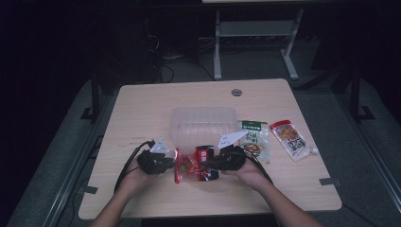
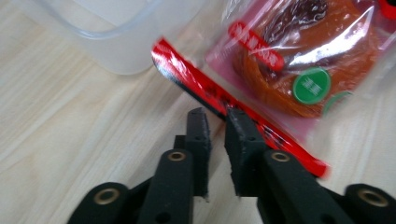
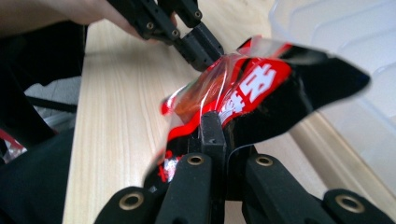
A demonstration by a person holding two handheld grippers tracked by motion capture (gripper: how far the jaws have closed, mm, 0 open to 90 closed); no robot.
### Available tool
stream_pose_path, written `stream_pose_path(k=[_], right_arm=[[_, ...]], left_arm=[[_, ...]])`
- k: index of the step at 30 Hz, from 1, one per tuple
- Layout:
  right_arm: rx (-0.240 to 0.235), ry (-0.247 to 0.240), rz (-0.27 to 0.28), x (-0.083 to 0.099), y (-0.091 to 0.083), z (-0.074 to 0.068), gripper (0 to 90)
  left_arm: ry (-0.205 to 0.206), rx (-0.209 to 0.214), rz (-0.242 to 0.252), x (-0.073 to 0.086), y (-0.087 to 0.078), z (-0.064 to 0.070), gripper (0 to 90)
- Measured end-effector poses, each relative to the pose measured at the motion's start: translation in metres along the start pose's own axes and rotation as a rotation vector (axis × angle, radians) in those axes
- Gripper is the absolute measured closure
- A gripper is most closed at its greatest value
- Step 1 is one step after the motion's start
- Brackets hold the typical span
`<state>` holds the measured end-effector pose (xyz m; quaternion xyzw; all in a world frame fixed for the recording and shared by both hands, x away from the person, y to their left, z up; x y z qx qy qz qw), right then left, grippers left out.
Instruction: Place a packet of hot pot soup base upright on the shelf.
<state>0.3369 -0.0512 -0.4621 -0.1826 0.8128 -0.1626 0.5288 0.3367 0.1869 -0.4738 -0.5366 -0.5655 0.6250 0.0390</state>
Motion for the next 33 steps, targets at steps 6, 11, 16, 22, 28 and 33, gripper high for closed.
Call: stream_pose_path(k=[6,11,16,22,28,33], right_arm=[[-0.003,-0.021,0.044,-0.007,-0.01,-0.005,90.0],[-0.011,-0.038,0.062,-0.011,-0.017,-0.01,90.0],[-0.016,-0.056,0.078,-0.015,-0.02,-0.016,90.0],[0.002,-0.077,0.085,-0.019,-0.032,-0.018,90.0],[0.026,-0.085,0.096,-0.025,-0.047,-0.019,90.0],[0.051,-0.097,0.1,-0.03,-0.06,-0.019,90.0]], left_arm=[[-0.008,-0.006,0.012,0.002,-0.005,-0.004,61.7],[-0.031,0.026,0.036,0.001,-0.007,-0.001,50.3],[-0.035,0.046,0.04,0.002,-0.013,0.005,43.8],[-0.048,0.05,0.039,0.006,-0.02,0.008,35.6],[-0.039,0.059,0.004,0.013,-0.02,0.013,28.7],[-0.069,0.066,0.021,0.009,-0.021,0.012,26.0]])
Point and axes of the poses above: each handheld gripper's, and its own axes: y roughly forward along the jaws, x roughly out of its underside, z roughly to its right, the point moved 4 cm from there along y, roughly forward along the jaws, and after that the axes turned 15 degrees about -x, right-handed, at the moved point
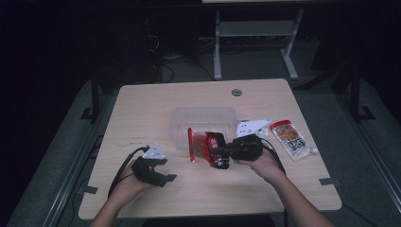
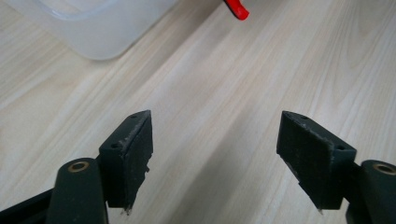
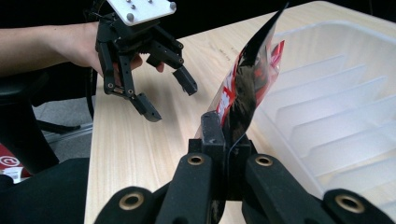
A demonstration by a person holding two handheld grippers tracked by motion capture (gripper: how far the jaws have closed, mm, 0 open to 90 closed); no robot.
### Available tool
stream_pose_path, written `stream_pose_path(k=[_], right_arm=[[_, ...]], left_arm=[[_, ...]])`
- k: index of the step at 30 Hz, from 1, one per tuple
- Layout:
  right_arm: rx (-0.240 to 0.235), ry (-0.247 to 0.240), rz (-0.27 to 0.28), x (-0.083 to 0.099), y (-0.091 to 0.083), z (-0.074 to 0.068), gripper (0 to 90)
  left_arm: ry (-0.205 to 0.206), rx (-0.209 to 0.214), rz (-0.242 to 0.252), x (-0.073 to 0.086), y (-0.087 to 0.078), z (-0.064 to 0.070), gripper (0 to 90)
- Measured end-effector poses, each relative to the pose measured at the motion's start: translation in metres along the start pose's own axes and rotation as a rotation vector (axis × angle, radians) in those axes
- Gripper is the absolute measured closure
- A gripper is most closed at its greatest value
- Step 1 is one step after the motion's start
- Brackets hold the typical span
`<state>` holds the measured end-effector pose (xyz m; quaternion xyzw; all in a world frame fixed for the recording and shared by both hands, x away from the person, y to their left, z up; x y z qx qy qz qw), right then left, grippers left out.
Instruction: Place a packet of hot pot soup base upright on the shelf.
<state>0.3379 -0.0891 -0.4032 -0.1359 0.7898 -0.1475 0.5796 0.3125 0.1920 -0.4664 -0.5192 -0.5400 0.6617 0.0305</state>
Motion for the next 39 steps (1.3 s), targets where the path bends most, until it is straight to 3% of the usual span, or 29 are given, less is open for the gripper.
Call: stream_pose_path(k=[6,12,24,31,39], right_arm=[[0.029,-0.011,0.012,-0.007,-0.014,0.003,90.0],[0.049,-0.004,0.025,-0.014,-0.025,0.009,90.0],[0.088,0.0,0.049,-0.026,-0.038,0.023,90.0],[0.122,0.0,0.075,-0.035,-0.05,0.036,90.0],[0.163,0.015,0.074,-0.029,-0.063,0.042,90.0]], left_arm=[[-0.009,-0.007,0.006,-0.001,0.001,0.0,23.4],[0.009,-0.002,0.002,-0.001,0.003,0.0,22.3],[0.017,0.01,-0.004,-0.002,0.004,0.0,22.4],[0.01,0.006,-0.001,0.0,0.003,-0.002,22.4],[-0.007,0.002,0.004,0.001,0.002,-0.005,22.4]])
Point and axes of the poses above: each handheld gripper's, and its own axes: y roughly forward along the jaws, x roughly out of its underside, z roughly to its right, the point moved 4 cm from there along y, roughly forward along the jaws, and after that the axes turned 15 degrees about -x, right-handed, at the moved point
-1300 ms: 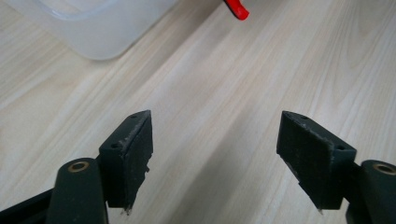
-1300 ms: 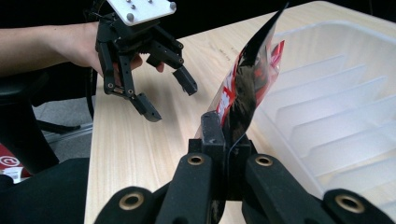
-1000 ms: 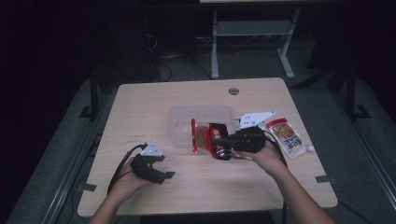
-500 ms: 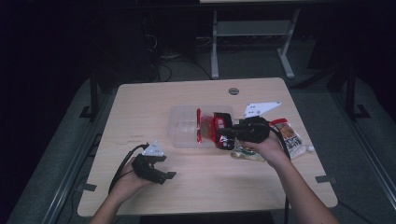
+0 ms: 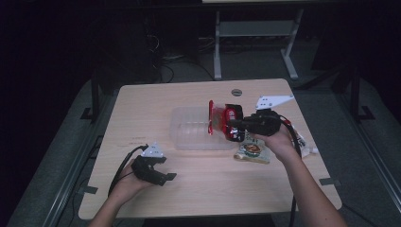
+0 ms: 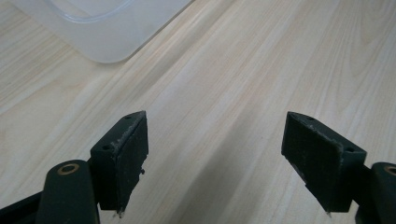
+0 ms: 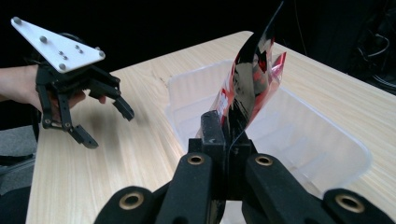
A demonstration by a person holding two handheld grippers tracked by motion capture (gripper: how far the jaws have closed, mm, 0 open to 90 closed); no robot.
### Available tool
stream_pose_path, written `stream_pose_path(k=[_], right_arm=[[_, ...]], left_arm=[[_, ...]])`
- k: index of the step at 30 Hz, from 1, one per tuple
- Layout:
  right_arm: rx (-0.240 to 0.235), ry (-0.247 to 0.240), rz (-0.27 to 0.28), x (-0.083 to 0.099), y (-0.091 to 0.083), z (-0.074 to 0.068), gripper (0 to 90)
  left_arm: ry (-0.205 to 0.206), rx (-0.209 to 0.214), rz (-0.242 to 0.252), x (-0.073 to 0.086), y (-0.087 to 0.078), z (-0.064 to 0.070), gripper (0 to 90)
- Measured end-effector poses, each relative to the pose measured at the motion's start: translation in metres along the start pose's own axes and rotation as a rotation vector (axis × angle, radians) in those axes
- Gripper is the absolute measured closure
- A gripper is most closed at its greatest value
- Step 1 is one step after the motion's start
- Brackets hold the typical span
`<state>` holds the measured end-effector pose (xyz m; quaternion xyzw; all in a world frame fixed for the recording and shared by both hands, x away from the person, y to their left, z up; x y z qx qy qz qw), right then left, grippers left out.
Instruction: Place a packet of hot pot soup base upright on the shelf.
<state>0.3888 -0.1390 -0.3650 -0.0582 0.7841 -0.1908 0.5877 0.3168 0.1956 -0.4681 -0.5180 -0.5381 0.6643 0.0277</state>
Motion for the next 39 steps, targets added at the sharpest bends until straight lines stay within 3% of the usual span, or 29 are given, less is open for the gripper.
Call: stream_pose_path(k=[8,25,39], right_arm=[[0.022,0.023,-0.019,0.011,-0.001,0.006,90.0],[0.012,0.044,-0.013,0.015,0.01,0.009,90.0],[0.006,0.059,-0.066,0.017,0.034,0.016,89.9]], left_arm=[[0.012,-0.003,-0.003,0.001,0.0,-0.001,22.4],[0.027,0.005,-0.004,0.001,0.002,0.002,22.4],[0.052,0.005,-0.003,0.002,0.004,0.006,22.4]])
Point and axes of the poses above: each handheld gripper's, and its own axes: y roughly forward along the jaws, x roughly out of its underside, z roughly to its right, the point moved 4 cm from there along y, roughly forward along the jaws, and after that the axes turned 15 degrees about -x, right-handed, at the moved point
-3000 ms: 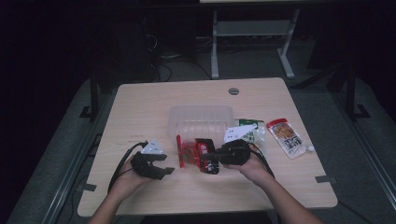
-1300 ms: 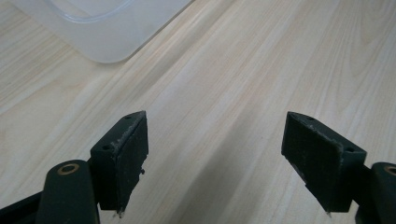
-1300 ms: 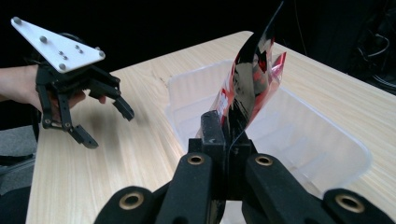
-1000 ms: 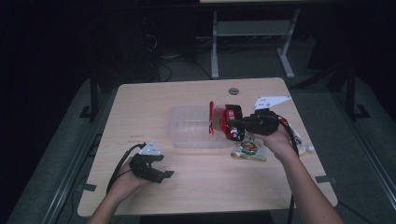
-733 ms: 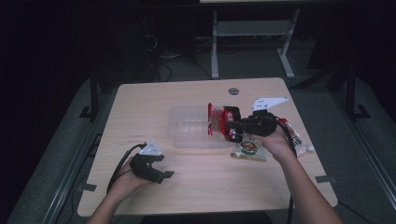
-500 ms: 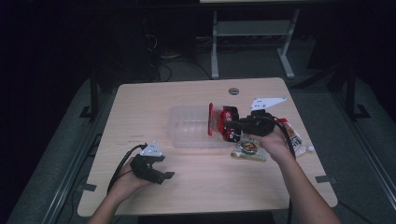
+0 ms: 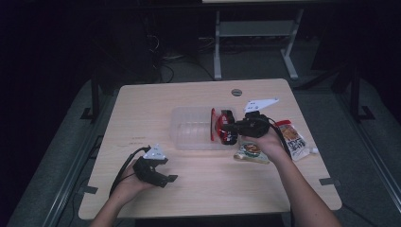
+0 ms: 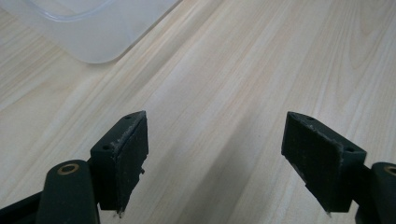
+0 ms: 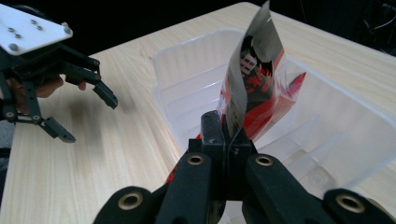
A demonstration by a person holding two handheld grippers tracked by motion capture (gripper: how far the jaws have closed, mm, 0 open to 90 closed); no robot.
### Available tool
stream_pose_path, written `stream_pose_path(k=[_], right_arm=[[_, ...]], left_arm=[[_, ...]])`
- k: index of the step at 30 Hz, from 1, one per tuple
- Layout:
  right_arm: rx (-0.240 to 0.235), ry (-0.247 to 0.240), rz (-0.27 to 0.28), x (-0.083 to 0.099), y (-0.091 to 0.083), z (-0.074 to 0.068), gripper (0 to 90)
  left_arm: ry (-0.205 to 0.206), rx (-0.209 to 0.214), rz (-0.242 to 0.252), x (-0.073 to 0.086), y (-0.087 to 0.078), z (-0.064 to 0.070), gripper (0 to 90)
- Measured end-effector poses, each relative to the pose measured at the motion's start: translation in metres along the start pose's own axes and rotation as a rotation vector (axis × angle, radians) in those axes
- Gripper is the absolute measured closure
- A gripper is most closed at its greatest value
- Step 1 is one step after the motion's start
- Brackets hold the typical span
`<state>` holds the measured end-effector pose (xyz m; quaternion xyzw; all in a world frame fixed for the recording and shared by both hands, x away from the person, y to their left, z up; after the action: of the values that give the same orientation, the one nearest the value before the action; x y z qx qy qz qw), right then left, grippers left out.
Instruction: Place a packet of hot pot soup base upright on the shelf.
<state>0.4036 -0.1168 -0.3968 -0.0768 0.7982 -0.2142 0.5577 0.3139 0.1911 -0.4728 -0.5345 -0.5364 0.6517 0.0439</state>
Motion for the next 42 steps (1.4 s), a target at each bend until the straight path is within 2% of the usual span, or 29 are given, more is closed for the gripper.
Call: stream_pose_path(k=[7,10,11,12,13,15,16,17,18,21,22,24,25,26,28,29,31,33,35,36,37,39,42], right_arm=[[0.004,-0.012,-0.046,-0.002,0.015,0.002,89.9],[0.008,-0.006,-0.058,-0.004,0.021,0.009,89.9],[0.008,-0.003,-0.059,-0.004,0.022,0.012,89.8],[0.008,-0.003,-0.059,-0.004,0.022,0.012,89.8],[0.006,0.004,-0.062,-0.005,0.024,0.015,89.8],[0.007,0.001,-0.06,-0.005,0.026,0.018,89.8],[0.003,0.008,-0.054,-0.005,0.026,0.019,89.7],[0.002,0.015,-0.054,-0.005,0.027,0.021,89.6],[0.0,0.018,-0.049,-0.004,0.028,0.023,89.6],[0.002,0.029,-0.033,-0.005,0.029,0.027,89.2],[0.003,0.033,-0.027,-0.005,0.029,0.028,88.8],[0.006,0.04,-0.014,-0.005,0.029,0.028,86.8],[0.005,0.038,-0.001,-0.007,0.027,0.025,78.6],[0.005,0.038,-0.001,-0.007,0.027,0.025,78.6],[0.003,0.031,0.018,-0.01,0.024,0.019,63.5],[0.003,0.031,0.018,-0.01,0.024,0.019,63.5],[0.012,0.03,0.013,-0.011,0.02,0.014,50.9],[0.017,0.027,0.013,-0.011,0.019,0.012,48.4],[0.031,0.032,0.012,-0.013,0.014,0.009,40.7],[0.031,0.032,0.012,-0.013,0.014,0.009,40.7],[0.045,0.027,0.006,-0.014,0.009,0.007,36.6],[0.04,0.026,0.013,-0.015,0.006,0.005,35.8],[0.037,0.014,0.005,-0.014,-0.003,-0.003,34.2]], left_arm=[[0.008,-0.006,0.004,-0.002,0.001,0.0,22.4],[-0.008,0.004,0.001,-0.002,0.003,0.002,22.3],[0.012,0.008,-0.004,-0.001,0.004,0.001,22.4],[0.012,0.008,-0.004,-0.001,0.004,0.001,22.4],[-0.004,0.015,0.001,-0.001,0.005,0.001,22.4],[0.009,0.016,-0.003,-0.001,0.004,-0.001,22.4],[-0.009,0.02,0.0,-0.001,0.005,0.0,22.4],[0.003,0.019,0.0,-0.001,0.005,-0.002,22.4],[-0.01,0.019,0.002,-0.001,0.005,-0.002,22.4],[-0.012,0.018,0.002,0.0,0.005,-0.004,22.3],[0.002,0.013,-0.005,0.001,0.004,-0.005,22.4],[-0.013,0.014,0.007,0.001,0.003,-0.003,22.4],[-0.006,0.011,0.0,0.001,0.002,-0.003,22.4],[-0.014,0.01,0.004,0.001,0.001,-0.002,22.4],[-0.009,0.008,0.002,0.001,0.0,-0.002,22.4],[0.001,0.004,0.006,0.001,0.0,-0.003,22.4],[0.002,0.005,0.006,0.0,0.0,-0.003,22.4],[0.003,0.004,0.006,0.0,0.0,-0.002,22.4],[-0.008,0.007,0.005,0.001,0.001,-0.001,22.4],[0.001,0.005,0.005,0.001,0.0,-0.002,22.4],[-0.004,0.004,0.009,0.0,0.0,-0.001,22.4],[0.005,0.004,0.003,0.001,-0.001,-0.002,22.4],[-0.007,0.007,0.003,0.002,-0.001,-0.002,22.4]])
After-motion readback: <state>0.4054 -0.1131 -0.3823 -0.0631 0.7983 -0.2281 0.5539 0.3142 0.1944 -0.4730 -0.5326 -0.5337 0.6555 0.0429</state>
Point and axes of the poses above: each handheld gripper's, and its own axes: y roughly forward along the jaws, x roughly out of its underside, z roughly to its right, the point moved 4 cm from there along y, roughly forward along the jaws, and after that the axes turned 15 degrees about -x, right-handed, at the moved point
